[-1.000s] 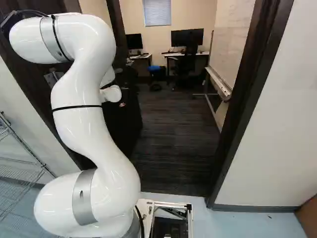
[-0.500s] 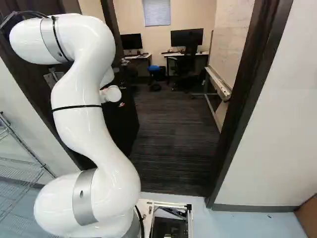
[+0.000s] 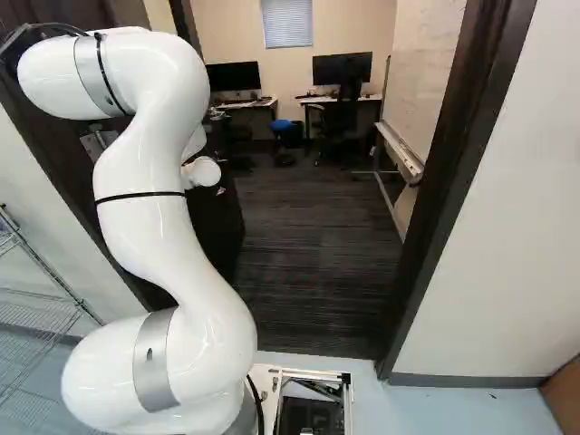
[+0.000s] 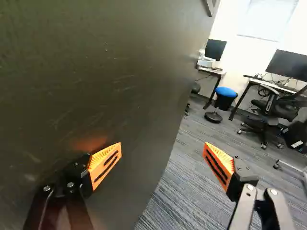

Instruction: Open the door and move inside

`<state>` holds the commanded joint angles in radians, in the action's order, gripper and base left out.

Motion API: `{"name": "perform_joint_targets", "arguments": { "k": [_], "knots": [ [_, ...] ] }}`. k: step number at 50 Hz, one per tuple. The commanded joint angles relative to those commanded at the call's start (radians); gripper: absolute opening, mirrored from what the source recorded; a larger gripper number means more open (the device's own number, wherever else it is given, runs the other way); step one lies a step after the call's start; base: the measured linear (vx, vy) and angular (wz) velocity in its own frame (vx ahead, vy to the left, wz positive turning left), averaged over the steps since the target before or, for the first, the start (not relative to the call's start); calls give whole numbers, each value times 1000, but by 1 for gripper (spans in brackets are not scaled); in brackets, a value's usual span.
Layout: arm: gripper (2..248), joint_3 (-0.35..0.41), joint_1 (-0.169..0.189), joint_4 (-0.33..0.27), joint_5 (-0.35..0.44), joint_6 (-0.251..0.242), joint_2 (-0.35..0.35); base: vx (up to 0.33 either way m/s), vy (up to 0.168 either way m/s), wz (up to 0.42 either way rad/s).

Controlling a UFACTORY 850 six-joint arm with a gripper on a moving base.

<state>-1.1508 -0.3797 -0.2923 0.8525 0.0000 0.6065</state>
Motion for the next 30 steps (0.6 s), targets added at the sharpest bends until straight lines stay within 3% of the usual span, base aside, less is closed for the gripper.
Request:
{"name": "perform_joint_targets", "arguments": {
  "k": [30],
  "knots": [
    [247, -24, -19, 0, 0, 0, 18, 0, 0, 0]
  ]
}}
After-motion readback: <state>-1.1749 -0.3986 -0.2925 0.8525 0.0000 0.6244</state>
